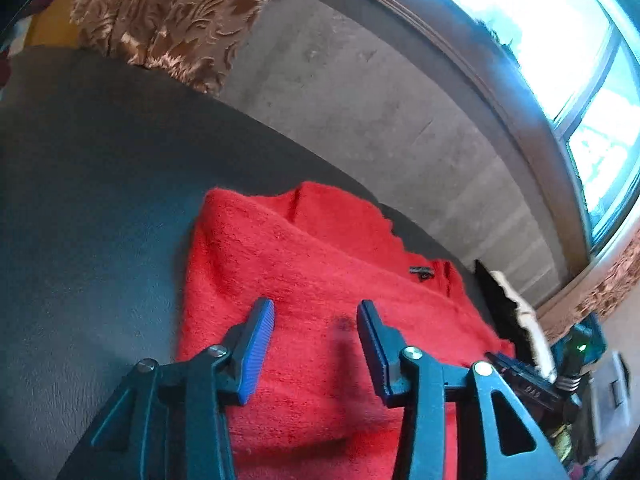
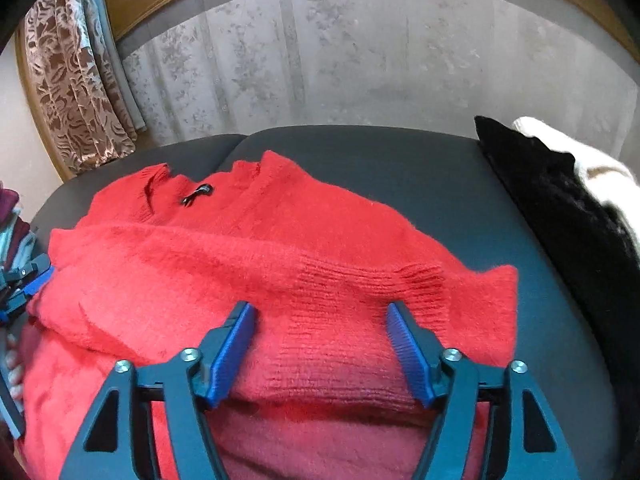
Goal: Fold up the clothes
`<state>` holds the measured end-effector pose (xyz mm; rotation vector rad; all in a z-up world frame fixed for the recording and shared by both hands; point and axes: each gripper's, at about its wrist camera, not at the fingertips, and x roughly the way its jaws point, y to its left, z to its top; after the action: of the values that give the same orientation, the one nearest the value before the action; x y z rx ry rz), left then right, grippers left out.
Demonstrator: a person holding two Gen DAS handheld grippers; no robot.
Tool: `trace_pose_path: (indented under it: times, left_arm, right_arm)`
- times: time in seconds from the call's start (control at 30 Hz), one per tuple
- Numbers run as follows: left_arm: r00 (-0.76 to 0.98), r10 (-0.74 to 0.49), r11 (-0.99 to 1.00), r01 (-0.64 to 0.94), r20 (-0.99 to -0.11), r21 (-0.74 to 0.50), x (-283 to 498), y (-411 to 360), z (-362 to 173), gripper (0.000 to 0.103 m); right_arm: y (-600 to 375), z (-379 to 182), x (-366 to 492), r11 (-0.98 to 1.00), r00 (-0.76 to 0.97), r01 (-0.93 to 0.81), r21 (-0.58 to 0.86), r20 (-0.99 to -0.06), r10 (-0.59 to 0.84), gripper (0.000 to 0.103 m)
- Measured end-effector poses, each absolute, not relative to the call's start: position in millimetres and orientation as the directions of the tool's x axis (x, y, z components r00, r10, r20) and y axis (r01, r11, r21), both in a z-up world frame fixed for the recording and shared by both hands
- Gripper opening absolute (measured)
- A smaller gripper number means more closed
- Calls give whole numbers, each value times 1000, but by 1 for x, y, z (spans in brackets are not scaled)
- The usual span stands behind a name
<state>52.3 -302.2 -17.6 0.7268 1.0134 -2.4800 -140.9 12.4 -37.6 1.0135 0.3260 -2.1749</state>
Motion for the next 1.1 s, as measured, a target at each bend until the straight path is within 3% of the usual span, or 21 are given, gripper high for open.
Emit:
trace_pose_path:
  times: [0.17,0.37,0.5,0.57,0.63,0.87,1.0,1.1]
  left_arm:
    - [-768,-150,-702,526,-623,-479,41,-302,-3,45]
    - [-799,-162,-712,501,-579,-492,43,-313,21,48]
    - [-742,-124,-721,524,-659,-453,-5,-328,22,48]
    - [-664,-178,-711,597,-726,-371,-21,-335,5,42]
    - [-683,-212,-713,598,-699,-367,-19,-335,0,42]
    - [-632,-274,-725,631,-725,-276,-32,-331,0,41]
    - [-539,-334,-766,633,-773,-111,-46,-323,9,43]
    - [-574,-340,-745,648,-745,-159,-20,-309,27,45]
  right_arm:
    - [2,-39,-143,-729,-470,683,35,-744,-475,74]
    - [5,-39,-139,-729,-477,683,36,-734,-483,75]
    - [4,-39,-137,-731,-482,682,35,-731,-484,75]
    - [5,-39,-137,-731,-482,682,36,-729,-486,75]
    - [5,-39,-137,-731,-484,682,36,-727,-488,75]
    - [4,-41,-137,-732,-486,680,38,-725,-488,77]
    - [5,-41,-138,-731,-475,680,56,-725,-498,78]
    - [8,-41,-140,-712,-439,694,106,-722,-536,87]
